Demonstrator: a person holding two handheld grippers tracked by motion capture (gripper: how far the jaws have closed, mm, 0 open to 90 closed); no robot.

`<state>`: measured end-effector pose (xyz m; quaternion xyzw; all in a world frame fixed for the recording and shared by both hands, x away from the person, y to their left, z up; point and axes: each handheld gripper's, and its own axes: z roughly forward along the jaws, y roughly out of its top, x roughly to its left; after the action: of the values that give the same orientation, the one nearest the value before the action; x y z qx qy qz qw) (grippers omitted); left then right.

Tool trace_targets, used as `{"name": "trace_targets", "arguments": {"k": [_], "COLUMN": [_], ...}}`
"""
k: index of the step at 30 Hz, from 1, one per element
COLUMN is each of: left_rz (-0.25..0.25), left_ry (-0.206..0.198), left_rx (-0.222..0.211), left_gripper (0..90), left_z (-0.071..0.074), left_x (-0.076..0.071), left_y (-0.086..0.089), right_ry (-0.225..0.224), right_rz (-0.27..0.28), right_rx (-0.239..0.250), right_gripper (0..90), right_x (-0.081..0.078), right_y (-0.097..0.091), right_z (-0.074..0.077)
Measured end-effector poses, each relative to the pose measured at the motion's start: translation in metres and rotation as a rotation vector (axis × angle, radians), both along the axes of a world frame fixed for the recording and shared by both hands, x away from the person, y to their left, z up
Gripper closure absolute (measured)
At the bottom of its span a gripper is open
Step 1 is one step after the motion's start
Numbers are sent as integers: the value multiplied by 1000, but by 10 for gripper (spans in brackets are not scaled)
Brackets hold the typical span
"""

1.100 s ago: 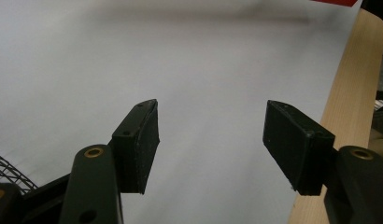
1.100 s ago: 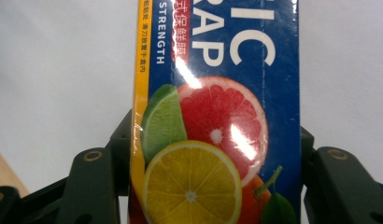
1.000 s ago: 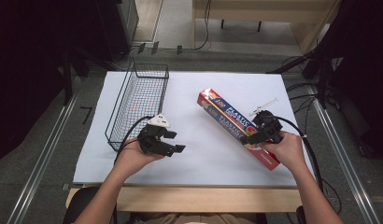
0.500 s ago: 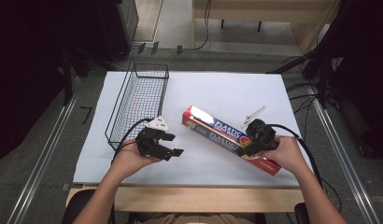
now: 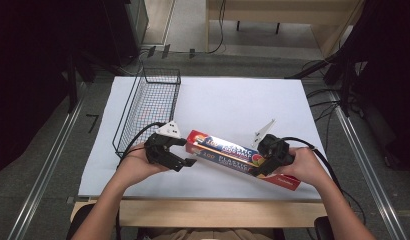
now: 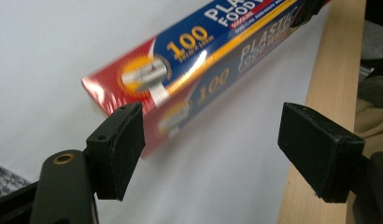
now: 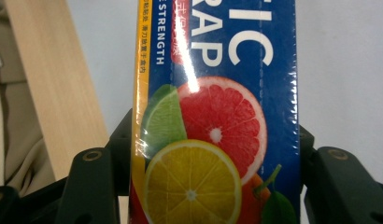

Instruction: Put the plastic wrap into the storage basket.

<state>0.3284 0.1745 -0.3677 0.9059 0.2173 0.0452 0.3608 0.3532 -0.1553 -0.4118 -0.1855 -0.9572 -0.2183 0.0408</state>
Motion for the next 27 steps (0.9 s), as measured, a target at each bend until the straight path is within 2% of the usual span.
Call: {"name": "trace_targets", "arguments": {"k": [3,6,8,12,14,16,22,27], "left_rz": [-44,-102,-132,-171,-188,-210,-251,-288], "left_ry": [13,32,25,24,38,54,61,77], "left_rx": [13,21,27,70,90,88,101,131], "left_gripper": [223,173,167,169,170,168,174,177], "left_z": [5,11,14,19,19,18,15,9], "left_x": [2,6,8,11,13,15,15,12], "left_y": [-6,-12,-16,-27,-33,-37,-48,-64], "right_ry": [3,12,9,0,-12,-16,7,-20], "right_rz": [33,55,75,122,145,155,198,220], "right_rx": [-2,7,9,6,2,4,9,5], "right_gripper": [418,418,418,417,418,418,418,418], "right_x": [-3,-3,-4,-9,-10,-11,-13,-16], "right_y": [1,2,3,7,9,11,12,13], "right_z": [1,3,4,8,10,11,15,22]}}
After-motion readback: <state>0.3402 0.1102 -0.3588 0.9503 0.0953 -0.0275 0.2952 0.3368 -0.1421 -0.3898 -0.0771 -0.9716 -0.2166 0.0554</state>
